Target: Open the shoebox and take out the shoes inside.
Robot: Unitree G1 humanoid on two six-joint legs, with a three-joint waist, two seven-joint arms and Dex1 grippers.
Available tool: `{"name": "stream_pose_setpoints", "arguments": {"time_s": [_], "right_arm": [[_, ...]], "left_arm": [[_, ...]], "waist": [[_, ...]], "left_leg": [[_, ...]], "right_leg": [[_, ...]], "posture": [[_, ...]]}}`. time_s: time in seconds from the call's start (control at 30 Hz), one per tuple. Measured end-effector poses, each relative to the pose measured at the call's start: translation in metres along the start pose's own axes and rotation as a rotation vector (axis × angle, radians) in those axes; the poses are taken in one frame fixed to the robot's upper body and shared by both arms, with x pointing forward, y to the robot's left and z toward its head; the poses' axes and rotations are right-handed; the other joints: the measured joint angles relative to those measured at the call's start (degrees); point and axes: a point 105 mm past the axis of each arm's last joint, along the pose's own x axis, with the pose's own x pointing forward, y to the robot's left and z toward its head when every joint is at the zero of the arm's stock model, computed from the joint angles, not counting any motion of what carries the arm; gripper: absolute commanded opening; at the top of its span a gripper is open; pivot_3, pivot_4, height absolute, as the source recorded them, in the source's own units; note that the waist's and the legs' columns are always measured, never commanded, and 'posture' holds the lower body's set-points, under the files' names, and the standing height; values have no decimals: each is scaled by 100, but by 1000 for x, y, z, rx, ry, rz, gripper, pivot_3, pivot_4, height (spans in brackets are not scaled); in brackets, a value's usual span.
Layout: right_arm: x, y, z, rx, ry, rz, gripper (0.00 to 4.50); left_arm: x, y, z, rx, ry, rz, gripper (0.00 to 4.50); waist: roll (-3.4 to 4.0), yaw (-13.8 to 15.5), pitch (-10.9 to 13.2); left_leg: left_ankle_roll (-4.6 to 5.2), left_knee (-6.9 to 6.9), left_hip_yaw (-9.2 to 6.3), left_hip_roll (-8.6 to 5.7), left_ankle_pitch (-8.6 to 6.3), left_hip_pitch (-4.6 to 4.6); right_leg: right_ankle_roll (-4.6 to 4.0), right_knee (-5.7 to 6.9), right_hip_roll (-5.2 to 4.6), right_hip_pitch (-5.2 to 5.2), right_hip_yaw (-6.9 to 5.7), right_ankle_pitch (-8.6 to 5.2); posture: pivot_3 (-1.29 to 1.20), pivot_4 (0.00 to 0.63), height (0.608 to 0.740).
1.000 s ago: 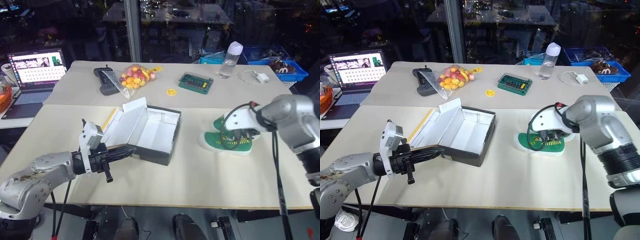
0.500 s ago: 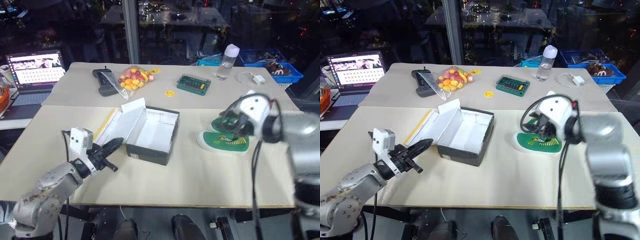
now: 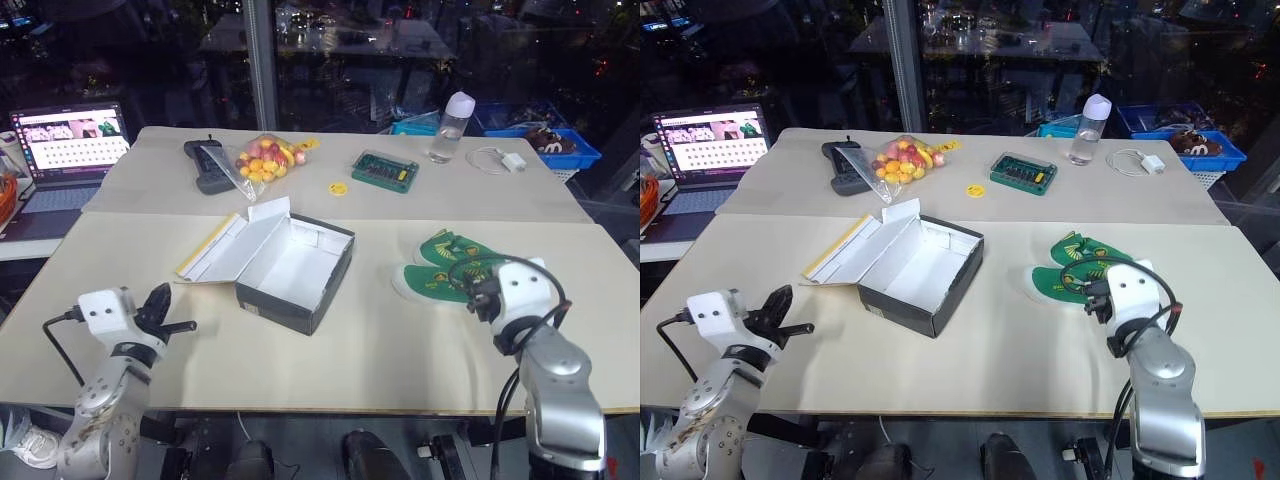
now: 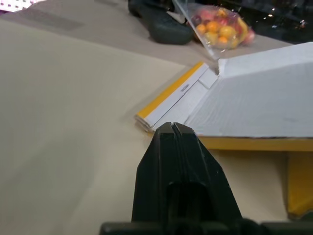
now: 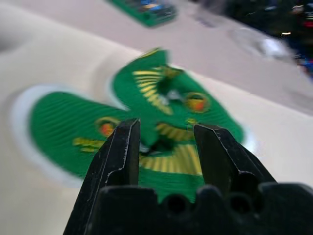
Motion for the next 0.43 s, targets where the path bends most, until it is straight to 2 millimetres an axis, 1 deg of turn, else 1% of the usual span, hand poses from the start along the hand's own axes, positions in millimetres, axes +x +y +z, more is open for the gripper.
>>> {"name": "stream_pose_setpoints", "arguments": {"time_s": [0.07,0.13,0.3,0.43], "right_arm": [[-5,1,-18,12,47,-23,2193],[-5,1,-23,13,51,-33,2193],[-3,-2,-25,-6,37,-49,2193],[-1,-2,-26,-12,34,-46,2193]], "left_arm": [[-1,21,-1,24,-1,64,0],[-2,30,-2,25,-9,90,0],[0,31,-4,18,-22,85,0],[1,28,-5,11,-22,76,0]], "waist": [[0,1,0],[0,4,0],[-2,6,-1],[-2,12,-1]], "left_leg": [[0,2,1,-1,0,-6],[-1,7,3,-3,0,-5],[-1,8,2,-2,0,0],[-1,7,3,-2,-1,-3]], "right_leg": [[1,-1,-1,-3,2,0],[-6,-1,-6,0,3,-4],[-9,-1,-6,6,1,-5],[-7,-1,-6,3,1,-8]], "posture": [[0,150,697],[0,150,697],[0,150,697],[0,150,697]]}}
